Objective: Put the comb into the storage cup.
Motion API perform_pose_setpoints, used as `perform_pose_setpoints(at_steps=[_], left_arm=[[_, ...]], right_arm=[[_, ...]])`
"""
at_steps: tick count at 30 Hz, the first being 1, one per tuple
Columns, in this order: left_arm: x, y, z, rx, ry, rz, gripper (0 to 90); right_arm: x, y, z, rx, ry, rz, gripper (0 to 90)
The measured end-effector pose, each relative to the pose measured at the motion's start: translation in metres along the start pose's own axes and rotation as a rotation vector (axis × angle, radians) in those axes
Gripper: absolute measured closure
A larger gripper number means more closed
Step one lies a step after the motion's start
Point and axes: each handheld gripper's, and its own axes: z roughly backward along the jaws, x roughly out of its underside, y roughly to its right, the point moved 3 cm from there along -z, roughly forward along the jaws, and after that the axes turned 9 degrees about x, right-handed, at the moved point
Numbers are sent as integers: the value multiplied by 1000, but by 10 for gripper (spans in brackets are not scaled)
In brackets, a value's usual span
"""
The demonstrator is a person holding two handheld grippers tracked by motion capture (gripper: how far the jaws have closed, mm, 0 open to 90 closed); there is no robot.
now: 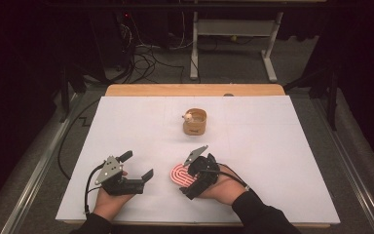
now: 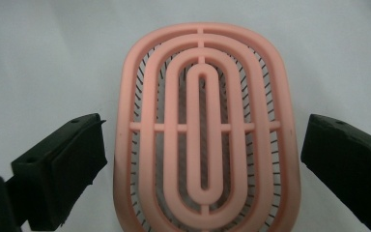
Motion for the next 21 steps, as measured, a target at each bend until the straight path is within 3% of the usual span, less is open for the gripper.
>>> perform_pose_setpoints(at_steps=[8,21], left_arm=[[1,1,3,-2,2,6,0],[2,1,3,-3,2,8,0]], right_arm=[[-5,-2,-7,5,-12,23,65],[-3,0,-5,11,3,13,134]])
